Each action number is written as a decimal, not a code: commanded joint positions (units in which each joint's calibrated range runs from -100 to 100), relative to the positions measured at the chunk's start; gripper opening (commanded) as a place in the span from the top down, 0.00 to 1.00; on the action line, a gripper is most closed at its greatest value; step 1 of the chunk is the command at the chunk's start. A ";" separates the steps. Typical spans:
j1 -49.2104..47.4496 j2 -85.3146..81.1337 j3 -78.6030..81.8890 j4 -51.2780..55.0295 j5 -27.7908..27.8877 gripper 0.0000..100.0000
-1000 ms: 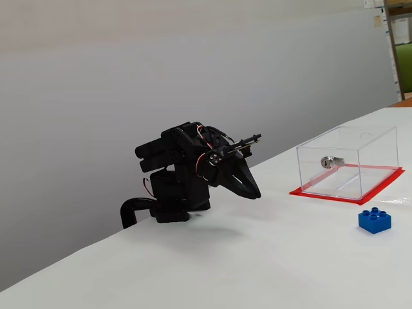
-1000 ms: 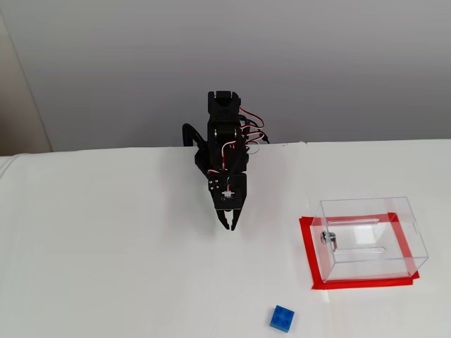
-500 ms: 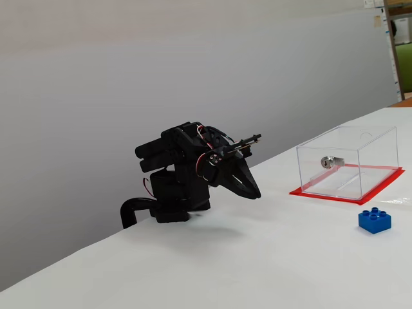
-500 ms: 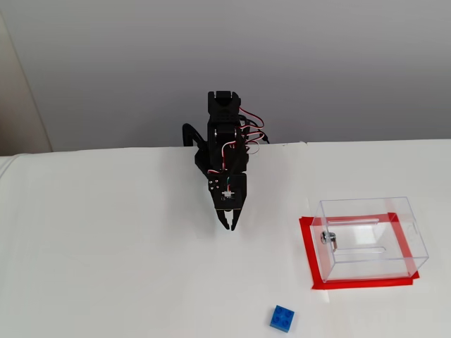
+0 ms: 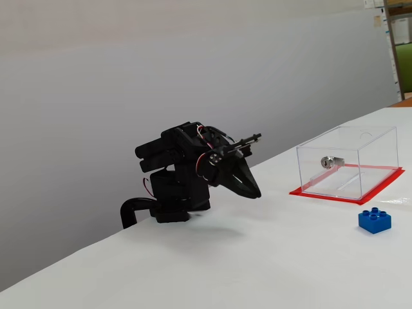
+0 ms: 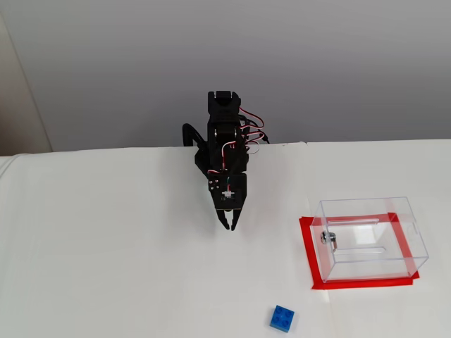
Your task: Pick the blue lego brick and place it into the transparent box
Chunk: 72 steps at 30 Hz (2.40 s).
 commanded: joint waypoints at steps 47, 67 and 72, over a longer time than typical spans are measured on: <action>-8.72 50.75 -62.33 -0.25 -0.30 0.99; -17.15 80.87 -90.36 -0.16 -0.30 0.99; -19.15 88.67 -96.87 -0.08 -1.29 0.99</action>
